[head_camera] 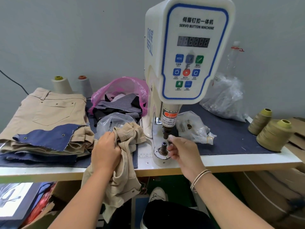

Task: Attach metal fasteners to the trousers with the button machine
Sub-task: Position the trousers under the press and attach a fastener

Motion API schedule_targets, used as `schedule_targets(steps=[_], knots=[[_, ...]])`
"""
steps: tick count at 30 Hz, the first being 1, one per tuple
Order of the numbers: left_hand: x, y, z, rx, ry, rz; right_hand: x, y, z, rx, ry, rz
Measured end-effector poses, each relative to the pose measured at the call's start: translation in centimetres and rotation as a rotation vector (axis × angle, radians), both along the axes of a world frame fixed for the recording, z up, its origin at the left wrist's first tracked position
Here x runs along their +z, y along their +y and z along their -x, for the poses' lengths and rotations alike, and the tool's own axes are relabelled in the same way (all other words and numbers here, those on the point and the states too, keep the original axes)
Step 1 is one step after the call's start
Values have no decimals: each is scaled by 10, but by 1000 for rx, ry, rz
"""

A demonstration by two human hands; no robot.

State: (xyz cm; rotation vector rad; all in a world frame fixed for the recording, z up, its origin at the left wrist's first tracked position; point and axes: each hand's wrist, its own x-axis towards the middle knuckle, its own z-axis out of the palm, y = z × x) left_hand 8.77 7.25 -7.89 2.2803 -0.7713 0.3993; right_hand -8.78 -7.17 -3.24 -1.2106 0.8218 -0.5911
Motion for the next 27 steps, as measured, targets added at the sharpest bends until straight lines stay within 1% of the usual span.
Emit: schedule_targets(steps=[6, 22, 24, 27], knots=[[0, 0, 0, 1, 0, 1, 3, 13, -7, 0, -104, -278], [1, 0, 1, 2, 18, 2, 8, 16, -2, 47, -304, -748], [1, 0, 2, -2, 10, 14, 10, 16, -1, 34, -319, -783], [1, 1, 2, -2, -4, 23, 12, 16, -1, 21, -310, -760]])
